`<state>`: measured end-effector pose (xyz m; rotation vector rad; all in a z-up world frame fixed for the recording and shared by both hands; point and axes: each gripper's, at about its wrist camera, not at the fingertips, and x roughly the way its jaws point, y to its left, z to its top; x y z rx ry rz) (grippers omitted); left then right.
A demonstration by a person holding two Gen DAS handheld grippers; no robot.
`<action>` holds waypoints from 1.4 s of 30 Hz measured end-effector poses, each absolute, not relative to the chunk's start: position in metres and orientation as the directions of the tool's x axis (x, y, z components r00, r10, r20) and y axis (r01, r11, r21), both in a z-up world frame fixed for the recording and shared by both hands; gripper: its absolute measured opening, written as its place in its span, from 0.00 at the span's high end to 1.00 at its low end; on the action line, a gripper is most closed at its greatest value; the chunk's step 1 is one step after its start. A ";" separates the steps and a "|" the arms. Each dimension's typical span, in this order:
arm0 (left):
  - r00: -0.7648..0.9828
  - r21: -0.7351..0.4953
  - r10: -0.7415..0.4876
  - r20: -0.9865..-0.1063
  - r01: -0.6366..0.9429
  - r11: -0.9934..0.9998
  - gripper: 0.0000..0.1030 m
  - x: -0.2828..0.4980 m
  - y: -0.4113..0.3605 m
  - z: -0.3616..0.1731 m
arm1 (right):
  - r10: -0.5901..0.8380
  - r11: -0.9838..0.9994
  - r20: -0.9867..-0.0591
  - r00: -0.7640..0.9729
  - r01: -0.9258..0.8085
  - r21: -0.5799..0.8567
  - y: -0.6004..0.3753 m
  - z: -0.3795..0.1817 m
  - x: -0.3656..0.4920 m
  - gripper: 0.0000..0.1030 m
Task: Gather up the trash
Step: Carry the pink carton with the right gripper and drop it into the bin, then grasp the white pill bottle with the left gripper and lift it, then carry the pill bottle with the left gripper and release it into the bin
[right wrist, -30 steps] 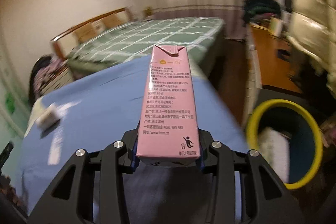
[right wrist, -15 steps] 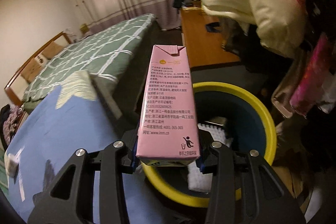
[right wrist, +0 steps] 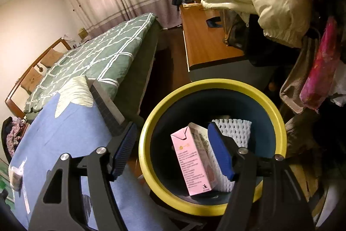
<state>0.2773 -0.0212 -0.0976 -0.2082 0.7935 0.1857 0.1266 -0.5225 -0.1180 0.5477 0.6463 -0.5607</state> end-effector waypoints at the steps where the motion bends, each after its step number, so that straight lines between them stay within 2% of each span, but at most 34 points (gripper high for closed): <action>1: 0.682 -0.114 0.093 -0.726 -0.253 0.961 0.05 0.282 -0.025 -0.100 | -0.303 0.720 -0.680 0.668 0.627 0.296 -0.523 -0.118 0.127 0.37; 8: 0.652 -0.040 0.203 -0.731 -0.338 0.940 0.05 0.328 -0.054 -0.114 | -0.276 0.747 -0.656 0.702 0.586 0.313 -0.517 -0.115 0.128 0.37; 20: 0.597 -0.008 0.299 -0.745 -0.455 0.890 0.05 0.375 -0.060 -0.116 | -0.221 0.755 -0.642 0.734 0.546 0.364 -0.519 -0.116 0.130 0.36; 27: 0.553 -0.012 0.273 -0.787 -0.456 0.890 0.05 0.397 -0.052 -0.137 | -0.205 0.758 -0.637 0.743 0.533 0.377 -0.518 -0.116 0.131 0.36; 30: 0.562 -0.030 0.260 -0.785 -0.454 0.890 0.17 0.400 -0.045 -0.137 | -0.209 0.762 -0.630 0.748 0.528 0.374 -0.516 -0.114 0.130 0.36; 34: 0.571 -0.036 0.241 -0.784 -0.430 0.902 0.18 0.401 -0.045 -0.137 | -0.203 0.780 -0.633 0.748 0.514 0.357 -0.512 -0.113 0.130 0.36; 39: 0.599 -0.053 0.183 -0.779 -0.355 0.933 0.18 0.385 -0.064 -0.129 | -0.207 0.807 -0.622 0.755 0.492 0.328 -0.509 -0.103 0.118 0.36; 42: 0.635 -0.049 0.122 -0.763 -0.246 0.968 0.18 0.364 -0.097 -0.118 | -0.230 0.814 -0.617 0.753 0.496 0.302 -0.512 -0.096 0.106 0.36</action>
